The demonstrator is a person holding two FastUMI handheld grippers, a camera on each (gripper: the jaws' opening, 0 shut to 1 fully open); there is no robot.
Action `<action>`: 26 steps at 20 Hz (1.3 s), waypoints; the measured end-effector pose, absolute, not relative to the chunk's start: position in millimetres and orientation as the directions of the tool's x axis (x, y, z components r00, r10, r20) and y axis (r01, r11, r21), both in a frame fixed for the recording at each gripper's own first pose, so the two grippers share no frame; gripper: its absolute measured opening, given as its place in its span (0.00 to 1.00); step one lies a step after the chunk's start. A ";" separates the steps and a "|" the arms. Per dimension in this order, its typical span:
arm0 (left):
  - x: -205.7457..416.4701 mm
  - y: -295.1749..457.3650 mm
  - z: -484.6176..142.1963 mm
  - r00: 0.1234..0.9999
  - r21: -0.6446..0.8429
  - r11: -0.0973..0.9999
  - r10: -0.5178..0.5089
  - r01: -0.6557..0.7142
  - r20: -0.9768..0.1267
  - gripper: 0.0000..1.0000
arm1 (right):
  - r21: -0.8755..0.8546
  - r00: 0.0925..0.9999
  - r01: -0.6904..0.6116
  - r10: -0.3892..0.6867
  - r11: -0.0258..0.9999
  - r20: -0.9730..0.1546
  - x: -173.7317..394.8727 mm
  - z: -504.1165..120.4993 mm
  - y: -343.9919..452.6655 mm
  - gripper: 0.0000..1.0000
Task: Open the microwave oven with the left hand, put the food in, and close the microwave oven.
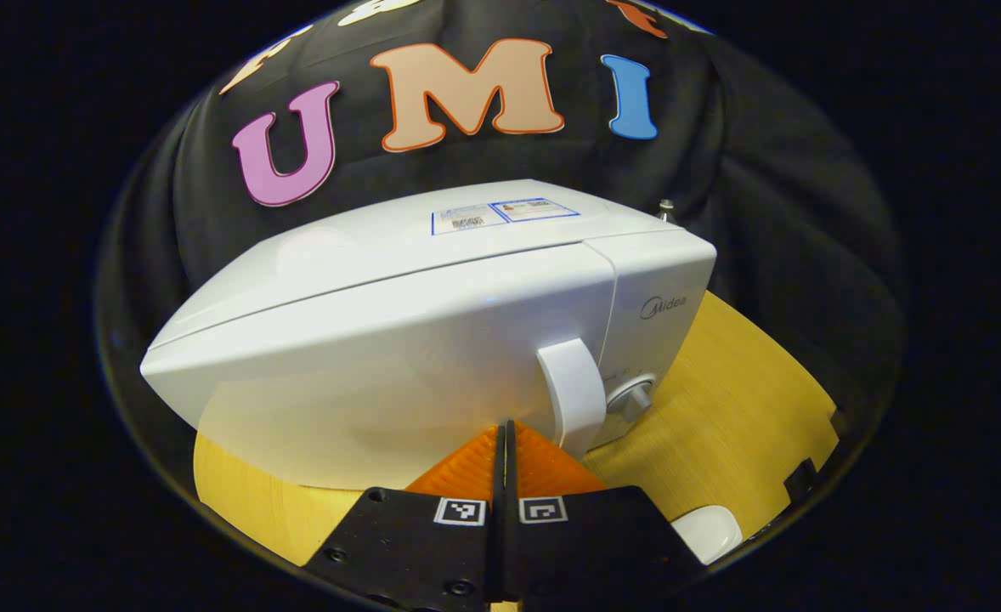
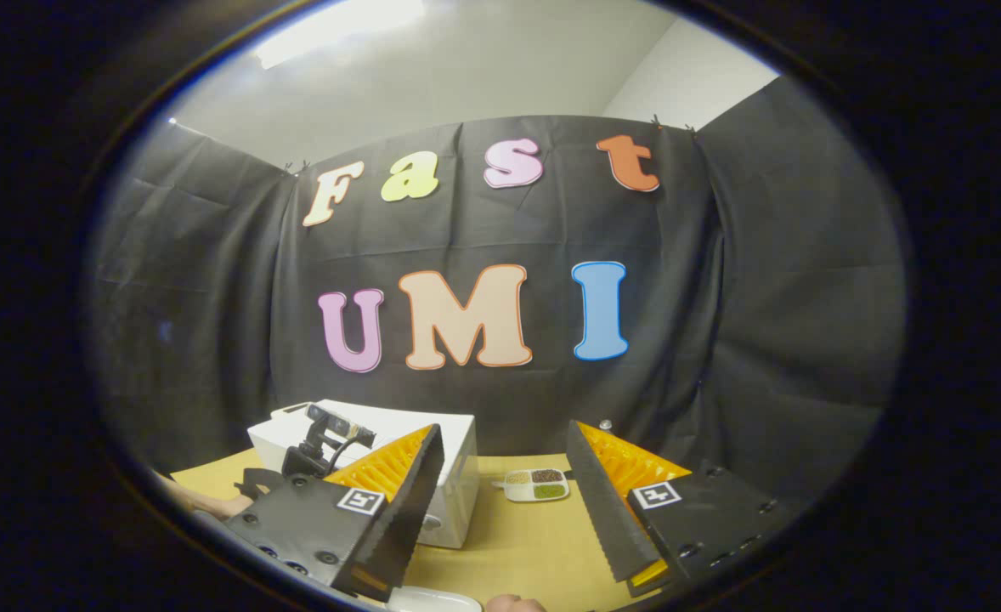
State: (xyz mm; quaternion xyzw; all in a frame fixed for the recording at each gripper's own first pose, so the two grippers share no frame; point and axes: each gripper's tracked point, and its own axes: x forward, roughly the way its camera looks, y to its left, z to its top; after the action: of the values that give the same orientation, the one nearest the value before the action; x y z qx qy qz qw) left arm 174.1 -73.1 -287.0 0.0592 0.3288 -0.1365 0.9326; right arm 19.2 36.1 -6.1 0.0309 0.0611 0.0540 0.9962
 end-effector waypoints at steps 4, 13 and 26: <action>165.7 -60.5 -278.0 0.772 0.049 0.966 -0.173 0.255 -0.612 0.01 | 0.044 0.987 -0.109 0.114 0.993 -0.117 18.6 -8.2 36.3 0.83; 129.1 -18.0 -170.0 0.876 -0.023 0.986 -0.158 0.166 -0.456 0.00 | 0.040 0.987 -0.082 0.087 0.996 -0.132 34.9 -18.8 29.4 0.83; 126.4 23.2 57.2 0.997 0.009 0.998 -0.067 0.067 -0.027 0.01 | 0.017 0.991 -0.095 0.096 0.995 -0.097 62.4 -2.3 38.2 0.83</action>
State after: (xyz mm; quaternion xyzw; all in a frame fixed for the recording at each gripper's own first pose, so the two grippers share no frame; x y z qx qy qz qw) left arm 126.4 23.2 57.2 0.0048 0.0132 -0.0333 0.9993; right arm 62.4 38.2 -2.3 0.0061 0.0487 0.0478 0.9977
